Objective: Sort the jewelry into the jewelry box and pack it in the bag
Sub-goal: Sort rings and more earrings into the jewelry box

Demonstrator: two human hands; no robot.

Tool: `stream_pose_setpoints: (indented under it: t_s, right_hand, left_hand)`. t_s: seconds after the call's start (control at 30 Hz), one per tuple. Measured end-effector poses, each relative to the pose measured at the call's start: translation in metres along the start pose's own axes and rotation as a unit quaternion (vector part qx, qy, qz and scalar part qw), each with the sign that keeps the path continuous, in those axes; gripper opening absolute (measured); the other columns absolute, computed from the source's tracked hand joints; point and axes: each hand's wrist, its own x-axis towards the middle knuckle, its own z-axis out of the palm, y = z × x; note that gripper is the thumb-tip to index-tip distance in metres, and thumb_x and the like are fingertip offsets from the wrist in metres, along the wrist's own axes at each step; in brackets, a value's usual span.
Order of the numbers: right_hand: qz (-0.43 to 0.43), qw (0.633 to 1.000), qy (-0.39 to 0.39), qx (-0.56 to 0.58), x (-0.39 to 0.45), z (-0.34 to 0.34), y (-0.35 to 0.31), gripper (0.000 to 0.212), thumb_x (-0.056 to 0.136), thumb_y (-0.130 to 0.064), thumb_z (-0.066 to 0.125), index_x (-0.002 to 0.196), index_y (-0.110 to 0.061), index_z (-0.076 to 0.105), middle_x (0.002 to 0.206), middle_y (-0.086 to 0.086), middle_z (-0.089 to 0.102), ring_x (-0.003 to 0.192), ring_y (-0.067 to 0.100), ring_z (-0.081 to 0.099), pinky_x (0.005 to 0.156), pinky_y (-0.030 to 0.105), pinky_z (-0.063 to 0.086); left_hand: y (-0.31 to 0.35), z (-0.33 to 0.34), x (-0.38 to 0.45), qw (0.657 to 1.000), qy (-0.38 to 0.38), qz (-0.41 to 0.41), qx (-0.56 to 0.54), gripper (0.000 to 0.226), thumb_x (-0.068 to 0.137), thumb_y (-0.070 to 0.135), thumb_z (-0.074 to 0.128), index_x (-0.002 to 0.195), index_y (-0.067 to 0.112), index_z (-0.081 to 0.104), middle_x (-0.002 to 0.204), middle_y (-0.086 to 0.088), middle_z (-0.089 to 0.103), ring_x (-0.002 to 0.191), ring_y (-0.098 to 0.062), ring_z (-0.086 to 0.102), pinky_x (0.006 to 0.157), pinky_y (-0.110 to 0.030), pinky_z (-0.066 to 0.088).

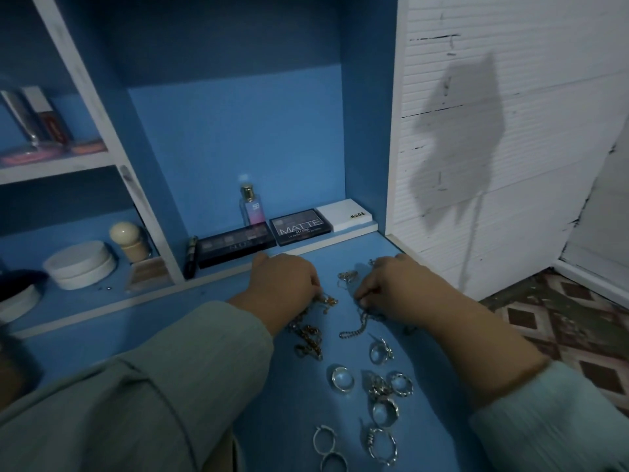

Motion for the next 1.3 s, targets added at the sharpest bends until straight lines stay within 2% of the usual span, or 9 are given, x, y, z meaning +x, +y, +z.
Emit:
stream_pose_setpoints:
  t_s: [0.1,0.2,0.3,0.43,0.63,0.8,1.0,1.2,1.3]
  right_hand:
    - [0.004,1.000,0.000,-0.008,-0.001,0.000,-0.002,0.020,0.087,-0.029,0.060,0.104,-0.035,0.068,0.122,-0.001,0.049,0.121,0.021,0.037,0.099,0.033,0.037]
    - [-0.003,1.000,0.011,-0.007,-0.003,0.001,-0.002,0.015,0.087,-0.024,0.057,0.097,-0.028,0.068,0.114,-0.002,0.052,0.115,0.020,0.039,0.095,0.034,0.040]
    - [-0.016,0.999,0.018,-0.022,-0.003,0.004,-0.001,0.016,0.089,-0.021,0.054,0.099,-0.024,0.066,0.115,-0.001,0.052,0.115,0.020,0.039,0.096,0.036,0.040]
    - [-0.018,0.999,0.032,-0.028,-0.002,0.003,0.000,0.022,0.091,-0.025,0.052,0.110,-0.027,0.063,0.121,-0.002,0.052,0.115,0.020,0.039,0.094,0.036,0.040]
    - [-0.022,0.999,0.022,-0.025,-0.005,0.000,0.000,0.019,0.087,-0.027,0.060,0.102,-0.032,0.070,0.124,-0.007,0.053,0.118,0.017,0.038,0.096,0.033,0.039]
    - [-0.024,0.999,0.021,-0.008,-0.006,-0.001,0.003,0.020,0.089,-0.025,0.056,0.100,-0.034,0.069,0.121,-0.007,0.053,0.115,0.016,0.038,0.095,0.032,0.039]
    - [-0.029,0.999,0.001,0.012,-0.011,-0.004,0.004,0.019,0.080,-0.030,0.068,0.098,-0.034,0.071,0.119,-0.010,0.053,0.117,0.014,0.036,0.097,0.032,0.037]
    - [-0.047,0.999,0.009,-0.018,-0.012,-0.002,0.003,0.014,0.088,-0.026,0.055,0.096,-0.022,0.066,0.112,-0.002,0.052,0.112,0.018,0.038,0.095,0.035,0.040]
    - [-0.057,0.998,0.029,0.019,-0.010,0.001,0.003,0.010,0.089,-0.020,0.049,0.085,-0.024,0.057,0.107,-0.001,0.053,0.106,0.018,0.039,0.094,0.037,0.039]
  left_hand:
    - [0.001,0.000,0.000,1.000,0.001,0.007,0.015,0.025,0.094,0.046,0.047,0.107,0.034,0.064,0.115,0.015,0.061,0.111,-0.012,0.051,0.095,-0.034,0.024]
    - [0.001,0.000,0.000,1.000,0.003,0.014,0.010,0.022,0.095,0.041,0.047,0.106,0.033,0.063,0.114,0.015,0.061,0.110,-0.012,0.051,0.094,-0.034,0.023]
    - [0.002,0.001,0.000,1.000,0.006,0.021,0.021,0.020,0.097,0.035,0.046,0.106,0.030,0.063,0.110,0.013,0.062,0.106,-0.012,0.052,0.089,-0.032,0.022]
    - [0.001,-0.002,0.000,0.999,0.008,0.033,0.003,0.021,0.097,0.025,0.045,0.106,0.030,0.062,0.109,0.015,0.062,0.104,-0.010,0.053,0.096,-0.031,0.022]
    - [0.005,-0.010,-0.003,0.998,-0.001,0.058,0.006,0.022,0.091,0.044,0.052,0.107,0.036,0.065,0.113,0.017,0.061,0.112,-0.009,0.050,0.098,-0.032,0.025]
    - [0.009,-0.014,-0.002,0.997,-0.005,0.071,0.010,0.021,0.092,0.043,0.052,0.106,0.036,0.066,0.113,0.016,0.061,0.112,-0.009,0.050,0.095,-0.032,0.030]
    - [0.008,-0.015,-0.006,0.995,-0.017,0.090,0.045,0.021,0.090,0.043,0.055,0.106,0.035,0.065,0.110,0.014,0.063,0.106,-0.009,0.052,0.089,-0.030,0.030]
    - [0.010,-0.010,-0.011,0.988,0.033,0.116,0.091,0.022,0.097,0.039,0.041,0.106,0.029,0.058,0.102,0.008,0.065,0.095,-0.012,0.058,0.087,-0.030,0.030]
    - [0.006,-0.011,-0.010,0.995,0.026,0.083,0.046,0.020,0.097,0.033,0.039,0.100,0.029,0.058,0.094,0.009,0.064,0.090,-0.012,0.058,0.081,-0.030,0.030]
